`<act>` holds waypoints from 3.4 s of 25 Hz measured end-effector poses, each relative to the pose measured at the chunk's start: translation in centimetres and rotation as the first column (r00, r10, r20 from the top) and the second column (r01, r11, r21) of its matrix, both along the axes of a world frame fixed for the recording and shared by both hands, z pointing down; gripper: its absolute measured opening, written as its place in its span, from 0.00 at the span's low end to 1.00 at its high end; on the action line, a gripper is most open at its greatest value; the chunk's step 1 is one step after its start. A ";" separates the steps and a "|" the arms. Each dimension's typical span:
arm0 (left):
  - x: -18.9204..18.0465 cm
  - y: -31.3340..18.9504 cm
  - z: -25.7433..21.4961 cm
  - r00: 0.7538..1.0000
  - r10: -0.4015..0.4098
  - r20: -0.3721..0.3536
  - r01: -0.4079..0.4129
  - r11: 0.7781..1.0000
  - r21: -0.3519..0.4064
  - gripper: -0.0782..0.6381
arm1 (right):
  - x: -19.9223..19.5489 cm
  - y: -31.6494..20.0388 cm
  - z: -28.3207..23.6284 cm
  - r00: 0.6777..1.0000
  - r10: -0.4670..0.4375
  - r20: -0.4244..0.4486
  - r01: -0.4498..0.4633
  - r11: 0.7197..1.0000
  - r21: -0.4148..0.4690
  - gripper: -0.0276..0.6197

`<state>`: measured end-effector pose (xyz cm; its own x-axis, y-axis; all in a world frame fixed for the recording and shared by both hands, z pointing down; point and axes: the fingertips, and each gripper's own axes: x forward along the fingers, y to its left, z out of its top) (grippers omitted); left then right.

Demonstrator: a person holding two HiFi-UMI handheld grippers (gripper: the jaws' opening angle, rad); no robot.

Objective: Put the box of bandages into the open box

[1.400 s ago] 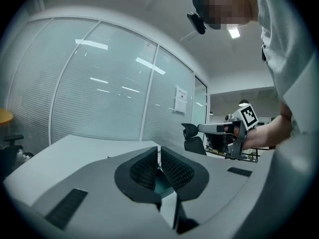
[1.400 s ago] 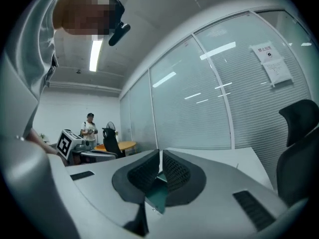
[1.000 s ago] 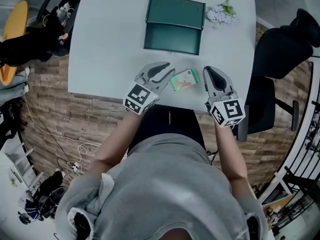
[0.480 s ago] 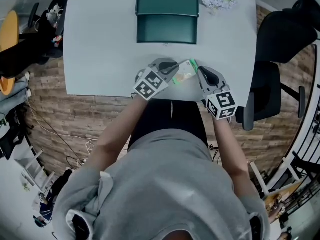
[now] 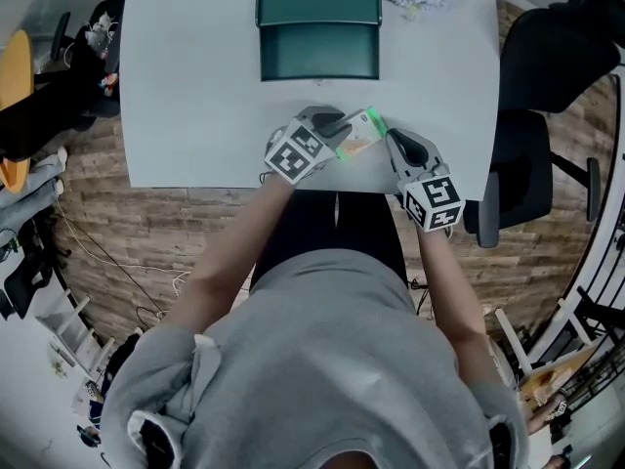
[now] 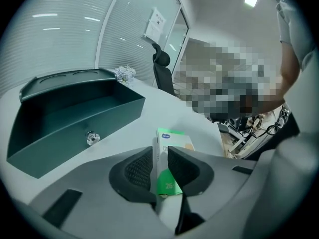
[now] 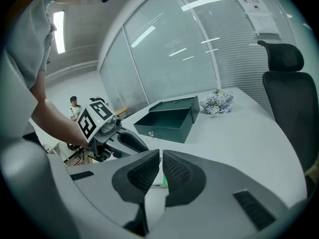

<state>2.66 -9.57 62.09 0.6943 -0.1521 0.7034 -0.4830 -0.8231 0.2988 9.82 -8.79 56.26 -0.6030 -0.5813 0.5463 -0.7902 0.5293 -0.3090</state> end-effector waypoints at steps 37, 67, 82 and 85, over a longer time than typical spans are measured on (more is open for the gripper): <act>-0.2 -0.5 0.3 0.994 -0.093 -0.062 0.069 0.945 -0.319 0.18 | -0.7 1.4 2.5 0.998 -0.044 0.034 0.048 0.990 -0.129 0.12; -1.7 -2.0 0.5 0.944 -0.302 -0.133 0.220 0.876 -0.429 0.15 | -3.2 1.9 5.7 0.957 0.116 0.267 0.014 0.897 -0.442 0.15; -1.8 -2.0 0.5 0.939 -0.317 -0.131 0.235 0.872 -0.430 0.15 | -3.8 0.8 6.0 0.954 0.179 0.239 -0.042 0.872 -0.487 0.30; -2.5 -2.1 0.5 0.938 -0.323 -0.128 0.242 0.872 -0.426 0.15 | -4.4 0.0 4.9 0.933 0.207 0.294 -0.047 0.881 -0.472 0.30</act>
